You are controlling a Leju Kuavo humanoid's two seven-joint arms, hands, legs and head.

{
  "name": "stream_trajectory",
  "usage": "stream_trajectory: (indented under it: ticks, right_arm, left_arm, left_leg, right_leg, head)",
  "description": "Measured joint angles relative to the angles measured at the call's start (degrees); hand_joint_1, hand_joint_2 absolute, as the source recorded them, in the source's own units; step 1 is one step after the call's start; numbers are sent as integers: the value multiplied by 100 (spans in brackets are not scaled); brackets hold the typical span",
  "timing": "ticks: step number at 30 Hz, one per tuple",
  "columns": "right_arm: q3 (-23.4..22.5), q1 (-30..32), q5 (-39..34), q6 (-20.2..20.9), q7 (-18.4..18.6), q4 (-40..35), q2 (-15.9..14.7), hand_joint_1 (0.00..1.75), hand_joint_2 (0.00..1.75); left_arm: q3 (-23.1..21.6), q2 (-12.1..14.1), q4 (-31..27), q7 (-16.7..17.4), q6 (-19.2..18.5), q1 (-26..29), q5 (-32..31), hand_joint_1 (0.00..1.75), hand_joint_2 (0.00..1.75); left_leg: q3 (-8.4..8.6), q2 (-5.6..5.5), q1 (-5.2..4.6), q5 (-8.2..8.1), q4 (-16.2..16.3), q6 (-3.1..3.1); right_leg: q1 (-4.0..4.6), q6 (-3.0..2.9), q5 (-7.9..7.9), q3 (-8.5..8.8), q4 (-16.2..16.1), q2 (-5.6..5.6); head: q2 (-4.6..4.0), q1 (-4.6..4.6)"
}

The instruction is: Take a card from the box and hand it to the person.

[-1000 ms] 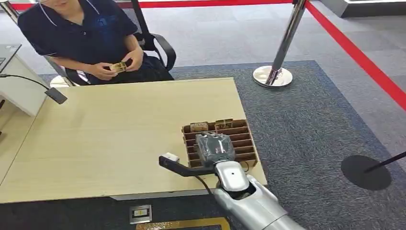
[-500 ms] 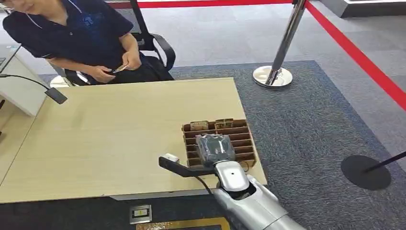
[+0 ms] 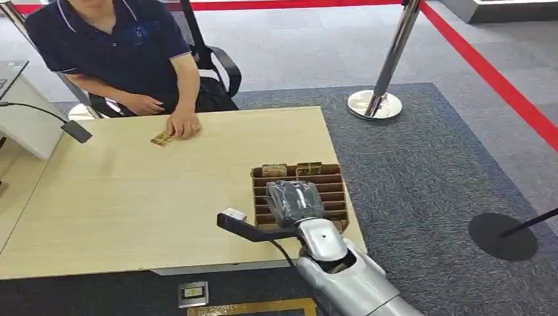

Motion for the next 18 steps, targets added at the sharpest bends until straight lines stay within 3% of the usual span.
stream_trajectory:
  ticks: [8, 14, 18]
  right_arm:
    - [0, -278, -1111, 526, -660, -499, -115, 143, 175]
    - [44, -617, -1864, 809, -918, -800, -181, 141, 175]
    - [133, -798, -2151, 1019, -1007, -857, -170, 150, 175]
  left_arm:
    - [-4, 22, 2, 33, -26, -5, -16, 0, 0]
    - [-4, 22, 2, 50, 9, -4, -13, 0, 0]
    - [-4, 22, 2, 61, 9, -5, -24, 0, 0]
  left_leg:
    - [0, 0, 0, 0, 0, 0]
    - [0, 0, 0, 1, 0, 0]
    - [-2, 0, 0, 1, 0, 0]
  right_leg:
    - [0, 0, 1, -1, 0, 0]
    - [0, -1, 2, 0, 1, 0]
    - [0, -1, 1, 0, 2, 0]
  head:
    - [0, 0]
    - [0, 0]
    - [0, 0]
